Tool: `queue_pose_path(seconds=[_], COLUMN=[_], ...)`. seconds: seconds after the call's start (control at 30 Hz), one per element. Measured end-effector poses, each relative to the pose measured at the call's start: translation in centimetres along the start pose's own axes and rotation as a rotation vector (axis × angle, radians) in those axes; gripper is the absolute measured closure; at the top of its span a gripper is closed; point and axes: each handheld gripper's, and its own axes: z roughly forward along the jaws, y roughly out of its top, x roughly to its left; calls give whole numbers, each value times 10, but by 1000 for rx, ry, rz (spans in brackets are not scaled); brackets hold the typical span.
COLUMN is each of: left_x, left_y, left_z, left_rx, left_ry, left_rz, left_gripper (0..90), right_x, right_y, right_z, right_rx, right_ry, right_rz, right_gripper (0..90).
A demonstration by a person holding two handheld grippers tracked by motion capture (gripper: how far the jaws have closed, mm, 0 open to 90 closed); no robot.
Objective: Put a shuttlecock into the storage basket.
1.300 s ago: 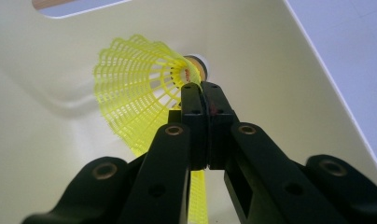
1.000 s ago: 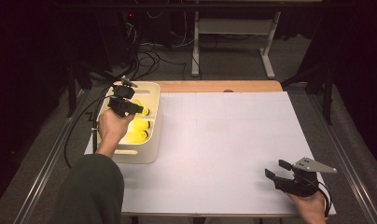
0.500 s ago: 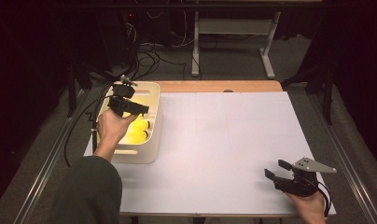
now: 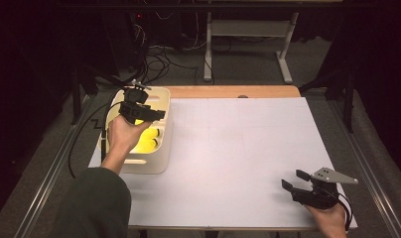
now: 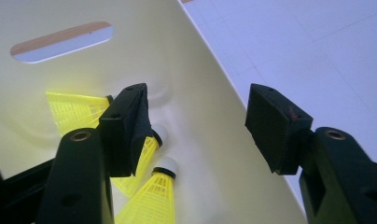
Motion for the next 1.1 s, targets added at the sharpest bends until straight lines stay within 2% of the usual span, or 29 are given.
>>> queue_pose_path(seconds=[0.2, 0.53, 0.77, 1.1], left_x=[-9, -23, -30, -41], left_y=[3, 7, 8, 10], left_z=[0, 0, 1, 3], left_rx=[3, -6, -12, -13], left_ry=[0, -24, -46, -60], left_rz=[26, 58, 54, 72], left_gripper=[410, 412, 421, 416], right_x=[0, 0, 0, 0], right_y=[0, 0, 0, 0], right_z=[0, 0, 0, 0], right_rx=[-1, -3, -5, -5], right_ry=[1, 2, 4, 5], right_rz=[-3, -2, -1, -1], right_gripper=[311, 311, 311, 311])
